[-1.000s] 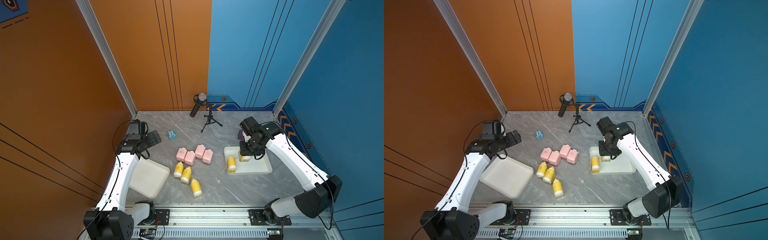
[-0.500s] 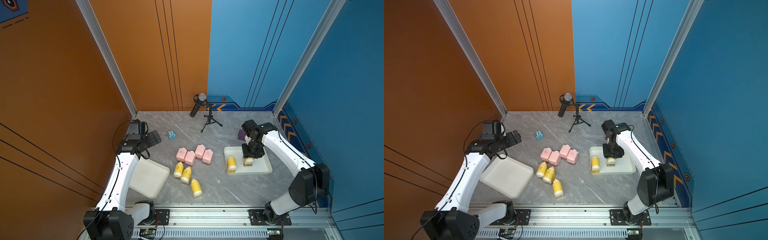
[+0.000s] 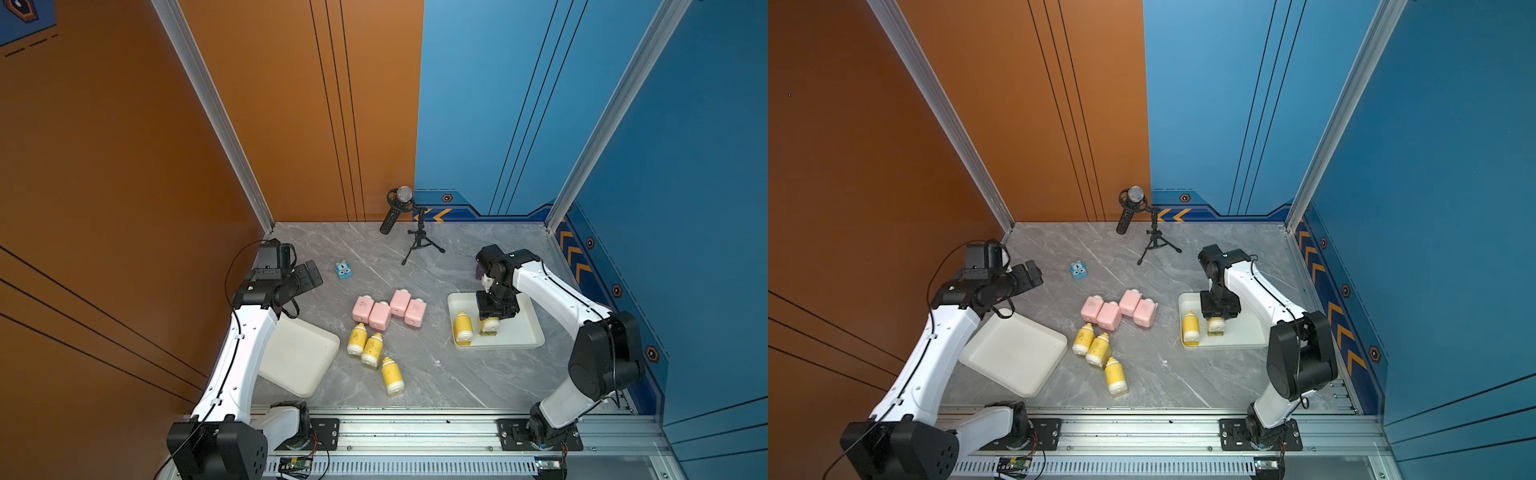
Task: Place the pencil sharpeners by color into the storage box
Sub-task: Place the pencil sharpener in the storage box.
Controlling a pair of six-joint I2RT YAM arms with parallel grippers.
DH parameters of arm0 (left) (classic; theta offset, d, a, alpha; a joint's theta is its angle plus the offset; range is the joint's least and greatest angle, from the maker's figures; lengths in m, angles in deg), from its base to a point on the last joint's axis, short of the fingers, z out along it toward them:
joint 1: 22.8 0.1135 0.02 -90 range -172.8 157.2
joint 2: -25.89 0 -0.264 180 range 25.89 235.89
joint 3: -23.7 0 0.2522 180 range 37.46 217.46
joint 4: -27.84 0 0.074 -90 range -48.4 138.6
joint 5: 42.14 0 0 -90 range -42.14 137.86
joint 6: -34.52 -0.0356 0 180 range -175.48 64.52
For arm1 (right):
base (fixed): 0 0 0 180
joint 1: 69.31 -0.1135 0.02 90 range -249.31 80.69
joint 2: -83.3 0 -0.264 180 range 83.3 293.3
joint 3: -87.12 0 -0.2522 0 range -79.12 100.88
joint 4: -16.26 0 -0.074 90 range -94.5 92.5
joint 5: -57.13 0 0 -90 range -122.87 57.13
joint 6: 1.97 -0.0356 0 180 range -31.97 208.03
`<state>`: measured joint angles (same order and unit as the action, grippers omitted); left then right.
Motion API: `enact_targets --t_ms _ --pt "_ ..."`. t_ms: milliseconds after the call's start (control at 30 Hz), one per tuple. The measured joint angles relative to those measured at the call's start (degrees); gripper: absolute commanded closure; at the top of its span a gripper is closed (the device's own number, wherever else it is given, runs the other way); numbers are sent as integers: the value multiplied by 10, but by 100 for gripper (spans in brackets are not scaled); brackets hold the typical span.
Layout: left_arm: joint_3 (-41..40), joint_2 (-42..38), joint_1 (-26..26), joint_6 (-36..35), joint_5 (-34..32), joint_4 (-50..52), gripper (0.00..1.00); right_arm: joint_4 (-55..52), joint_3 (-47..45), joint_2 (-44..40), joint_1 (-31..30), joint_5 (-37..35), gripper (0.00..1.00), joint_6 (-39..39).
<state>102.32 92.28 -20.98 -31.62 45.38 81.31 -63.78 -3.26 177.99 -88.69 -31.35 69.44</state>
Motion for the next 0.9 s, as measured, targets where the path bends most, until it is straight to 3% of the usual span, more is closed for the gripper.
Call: enact_targets --t_ms 900 --pt "0 0 0 0 0 0 2 42 -33 22 -36 2 67 -40"
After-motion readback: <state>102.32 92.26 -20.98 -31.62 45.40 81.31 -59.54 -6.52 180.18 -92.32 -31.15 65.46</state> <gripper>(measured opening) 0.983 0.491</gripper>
